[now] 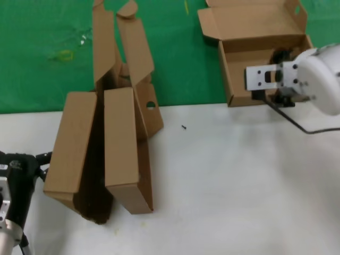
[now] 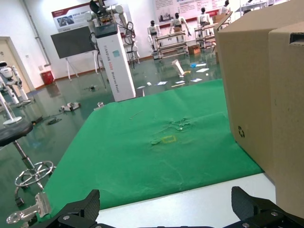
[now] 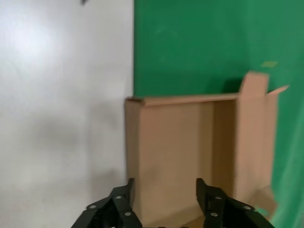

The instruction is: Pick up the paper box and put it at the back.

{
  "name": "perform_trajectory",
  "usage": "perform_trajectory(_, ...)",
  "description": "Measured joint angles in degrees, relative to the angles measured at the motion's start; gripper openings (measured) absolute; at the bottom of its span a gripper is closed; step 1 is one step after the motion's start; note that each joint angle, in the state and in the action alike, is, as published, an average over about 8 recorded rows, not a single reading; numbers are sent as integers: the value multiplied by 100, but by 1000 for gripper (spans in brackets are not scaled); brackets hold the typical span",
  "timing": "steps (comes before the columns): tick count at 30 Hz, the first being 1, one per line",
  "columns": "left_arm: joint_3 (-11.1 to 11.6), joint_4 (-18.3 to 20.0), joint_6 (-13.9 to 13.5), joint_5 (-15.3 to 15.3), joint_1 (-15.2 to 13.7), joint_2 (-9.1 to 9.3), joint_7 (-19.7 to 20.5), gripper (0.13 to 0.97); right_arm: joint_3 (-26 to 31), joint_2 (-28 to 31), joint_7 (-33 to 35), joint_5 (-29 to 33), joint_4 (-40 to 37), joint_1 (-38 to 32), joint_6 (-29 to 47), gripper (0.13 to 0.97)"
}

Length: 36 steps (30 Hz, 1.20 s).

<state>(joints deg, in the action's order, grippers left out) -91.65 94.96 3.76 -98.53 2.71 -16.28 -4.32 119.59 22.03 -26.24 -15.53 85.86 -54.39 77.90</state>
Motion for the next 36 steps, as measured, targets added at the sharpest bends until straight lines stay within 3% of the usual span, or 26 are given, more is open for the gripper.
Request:
perform_trajectory(8,-64,-22,190,-180,8,-90,-117,966,-638,239,-143,-397,1292,17,104,541)
perform_trajectory(12,-176,-48,349,-368,-13,-184,-247,966,-1186,203,-412,-491,1909,301,-269,653)
perform_trajectory(18,-334,-32,260,-359,-49,-215,-291,966,-2080,-75,-694,-668,2583,1049,-1198,764)
perform_trajectory(22,-445,-29,192,-308,-80,-219,-323,966,-2552,-313,-739,-829,2728,1450,-1788,847)
perform_trajectory(27,-573,-34,161,-260,-118,-233,-386,966,-2984,-618,-732,-1053,2708,1754,-2346,859)
perform_trajectory(36,-678,-112,444,-569,-185,-335,-504,966,-3491,-1160,-635,-1284,2569,2015,-3003,945)
